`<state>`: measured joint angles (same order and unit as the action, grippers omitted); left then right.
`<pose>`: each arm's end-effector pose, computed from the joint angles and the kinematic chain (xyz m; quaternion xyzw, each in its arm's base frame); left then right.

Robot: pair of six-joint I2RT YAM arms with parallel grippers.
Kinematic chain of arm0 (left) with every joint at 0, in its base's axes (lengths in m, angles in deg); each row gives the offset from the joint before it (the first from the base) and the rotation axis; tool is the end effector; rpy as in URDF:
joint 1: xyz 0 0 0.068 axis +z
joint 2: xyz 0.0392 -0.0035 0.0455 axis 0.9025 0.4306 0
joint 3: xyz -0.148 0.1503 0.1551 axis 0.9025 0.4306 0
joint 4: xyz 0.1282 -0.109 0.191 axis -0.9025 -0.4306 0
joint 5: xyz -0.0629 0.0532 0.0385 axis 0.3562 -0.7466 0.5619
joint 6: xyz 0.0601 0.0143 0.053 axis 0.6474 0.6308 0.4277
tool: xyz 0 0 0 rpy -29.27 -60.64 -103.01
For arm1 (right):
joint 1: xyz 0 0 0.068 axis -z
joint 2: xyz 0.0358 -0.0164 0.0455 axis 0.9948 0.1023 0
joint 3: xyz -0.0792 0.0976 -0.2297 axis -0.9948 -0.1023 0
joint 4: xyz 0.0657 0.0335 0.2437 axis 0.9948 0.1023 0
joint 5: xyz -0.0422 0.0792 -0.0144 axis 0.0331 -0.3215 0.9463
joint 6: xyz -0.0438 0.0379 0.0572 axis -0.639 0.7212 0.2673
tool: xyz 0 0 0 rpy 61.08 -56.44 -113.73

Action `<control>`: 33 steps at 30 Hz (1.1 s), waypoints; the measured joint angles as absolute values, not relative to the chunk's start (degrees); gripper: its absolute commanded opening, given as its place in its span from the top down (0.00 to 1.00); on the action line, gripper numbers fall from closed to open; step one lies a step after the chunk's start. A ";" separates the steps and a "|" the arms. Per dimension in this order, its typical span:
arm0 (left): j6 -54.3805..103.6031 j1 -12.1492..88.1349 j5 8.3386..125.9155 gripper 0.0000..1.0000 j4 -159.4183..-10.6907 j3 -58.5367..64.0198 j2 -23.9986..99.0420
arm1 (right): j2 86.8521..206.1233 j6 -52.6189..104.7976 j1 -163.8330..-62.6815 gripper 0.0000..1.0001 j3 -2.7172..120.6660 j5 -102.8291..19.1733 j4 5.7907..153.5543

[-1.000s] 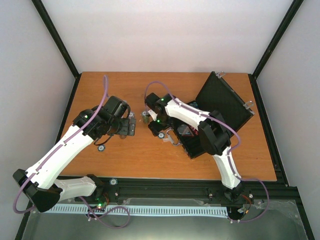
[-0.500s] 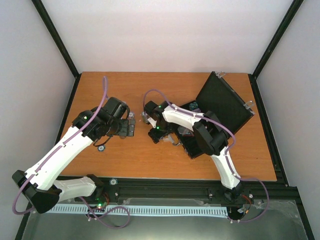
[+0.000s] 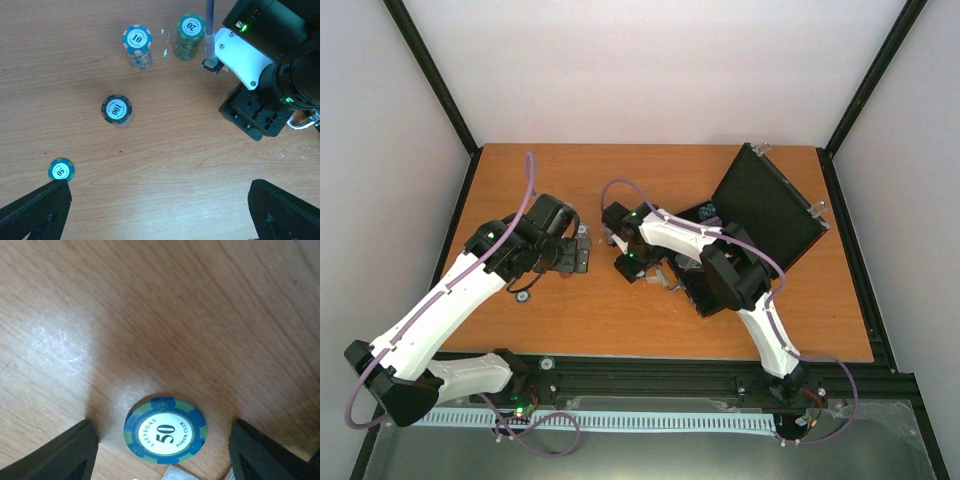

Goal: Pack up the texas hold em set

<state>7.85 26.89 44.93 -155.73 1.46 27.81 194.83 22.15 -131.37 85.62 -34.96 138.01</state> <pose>0.1790 -0.1166 0.3107 0.0471 0.9599 -0.0376 0.2737 0.2907 0.3158 0.1093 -0.3776 0.9253 0.0206 0.0282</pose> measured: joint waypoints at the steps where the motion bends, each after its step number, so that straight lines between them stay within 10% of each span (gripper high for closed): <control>1: 7.92 26.89 44.93 0.00 -155.73 1.46 27.81 | 194.90 22.24 -131.37 0.31 85.73 -34.94 137.99; 16: 7.94 26.89 44.91 0.00 -155.73 1.53 27.78 | 192.12 23.15 -131.37 0.72 80.68 -34.81 132.62; 33: 7.96 26.89 44.87 0.00 -155.73 1.68 27.70 | 192.08 23.35 -131.40 0.75 85.90 -34.98 137.84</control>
<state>7.96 26.89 44.87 -155.73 1.68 27.70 192.08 23.35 -131.40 85.90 -34.98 137.84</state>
